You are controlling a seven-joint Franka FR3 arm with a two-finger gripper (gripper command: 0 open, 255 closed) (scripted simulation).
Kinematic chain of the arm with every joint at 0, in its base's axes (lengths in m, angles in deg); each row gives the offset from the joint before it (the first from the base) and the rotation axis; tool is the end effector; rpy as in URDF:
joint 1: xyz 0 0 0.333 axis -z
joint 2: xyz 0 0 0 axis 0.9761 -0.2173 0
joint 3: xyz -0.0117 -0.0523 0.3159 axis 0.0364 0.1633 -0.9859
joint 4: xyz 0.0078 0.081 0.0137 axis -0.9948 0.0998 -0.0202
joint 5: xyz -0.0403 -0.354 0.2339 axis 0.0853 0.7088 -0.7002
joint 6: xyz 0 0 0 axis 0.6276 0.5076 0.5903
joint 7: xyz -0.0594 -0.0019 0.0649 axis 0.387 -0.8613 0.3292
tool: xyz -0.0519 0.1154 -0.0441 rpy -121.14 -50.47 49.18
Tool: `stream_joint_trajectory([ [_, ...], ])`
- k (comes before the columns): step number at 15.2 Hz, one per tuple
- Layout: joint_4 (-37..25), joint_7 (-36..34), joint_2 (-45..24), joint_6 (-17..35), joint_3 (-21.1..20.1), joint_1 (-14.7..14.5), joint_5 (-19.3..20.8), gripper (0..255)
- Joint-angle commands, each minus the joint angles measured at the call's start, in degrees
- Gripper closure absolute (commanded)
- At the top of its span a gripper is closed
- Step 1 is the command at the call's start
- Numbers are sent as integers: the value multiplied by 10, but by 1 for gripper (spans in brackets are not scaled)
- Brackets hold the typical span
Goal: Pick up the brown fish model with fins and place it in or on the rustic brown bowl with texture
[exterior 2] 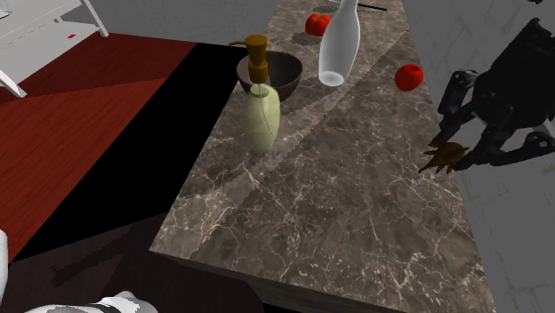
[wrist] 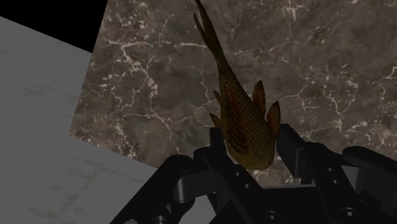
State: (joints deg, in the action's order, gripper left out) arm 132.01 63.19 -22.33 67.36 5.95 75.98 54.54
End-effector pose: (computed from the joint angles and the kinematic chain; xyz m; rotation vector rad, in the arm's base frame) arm 0.6482 0.0263 0.4299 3.1171 -0.2236 -0.1422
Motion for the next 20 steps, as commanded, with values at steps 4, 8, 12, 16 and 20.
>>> stream_joint_trajectory([
  [4,24,-61,18,6,-25,-37,-1,255],
  [8,30,-112,21,9,-46,-66,-2,255],
  [12,26,-163,17,10,-67,-97,-2,255],
  [16,10,-214,3,7,-87,-128,-1,255],
  [20,-18,-265,-18,2,-106,-160,3,255],
])
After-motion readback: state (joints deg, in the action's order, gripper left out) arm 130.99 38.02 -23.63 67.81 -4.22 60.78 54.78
